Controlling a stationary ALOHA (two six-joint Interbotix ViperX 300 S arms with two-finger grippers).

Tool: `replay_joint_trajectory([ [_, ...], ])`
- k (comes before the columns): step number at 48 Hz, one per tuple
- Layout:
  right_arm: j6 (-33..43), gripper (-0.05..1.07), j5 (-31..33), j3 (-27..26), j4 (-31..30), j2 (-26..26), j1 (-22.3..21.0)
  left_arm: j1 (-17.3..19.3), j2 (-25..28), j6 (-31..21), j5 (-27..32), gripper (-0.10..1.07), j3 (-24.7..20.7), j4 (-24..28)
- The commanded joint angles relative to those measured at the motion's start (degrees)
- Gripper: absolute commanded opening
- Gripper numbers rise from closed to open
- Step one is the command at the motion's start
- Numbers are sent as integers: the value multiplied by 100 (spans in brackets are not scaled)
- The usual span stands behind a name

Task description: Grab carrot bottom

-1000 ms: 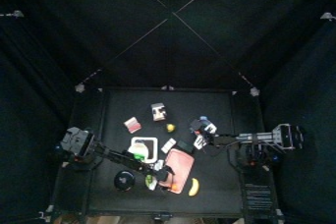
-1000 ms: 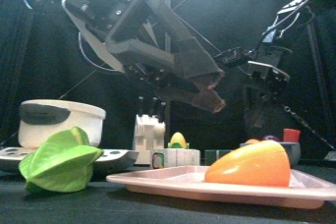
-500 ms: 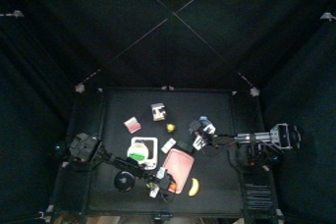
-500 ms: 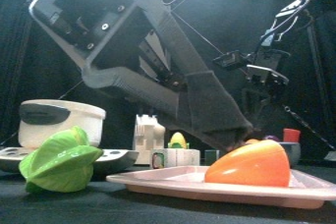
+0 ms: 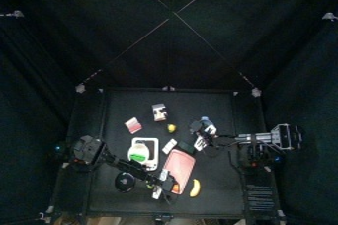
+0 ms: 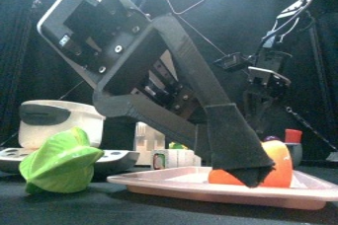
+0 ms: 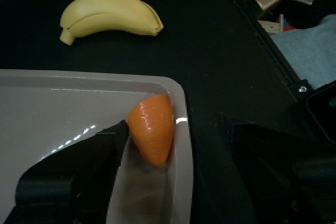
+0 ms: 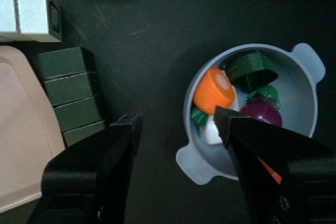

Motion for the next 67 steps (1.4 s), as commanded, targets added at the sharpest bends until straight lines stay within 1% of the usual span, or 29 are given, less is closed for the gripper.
replay_joint_trajectory([
  [1,9,93,-26,-53,-9,-62,9,26,-44,0,0,101,-149,-53],
  [7,9,93,-18,-53,-9,-44,9,53,-44,18,0,96,-149,-123],
  [18,9,93,-18,-53,-9,-44,9,97,-62,9,0,79,-158,-158],
  [25,9,93,-18,-53,-9,-26,9,97,-132,9,0,73,-158,-167],
  [37,9,93,-18,-53,26,44,9,105,-325,35,9,73,-123,-167],
  [52,9,93,-18,-44,26,62,9,114,-563,44,44,73,35,-158],
  [67,9,93,-26,-53,35,62,9,132,-624,53,44,73,97,-149],
])
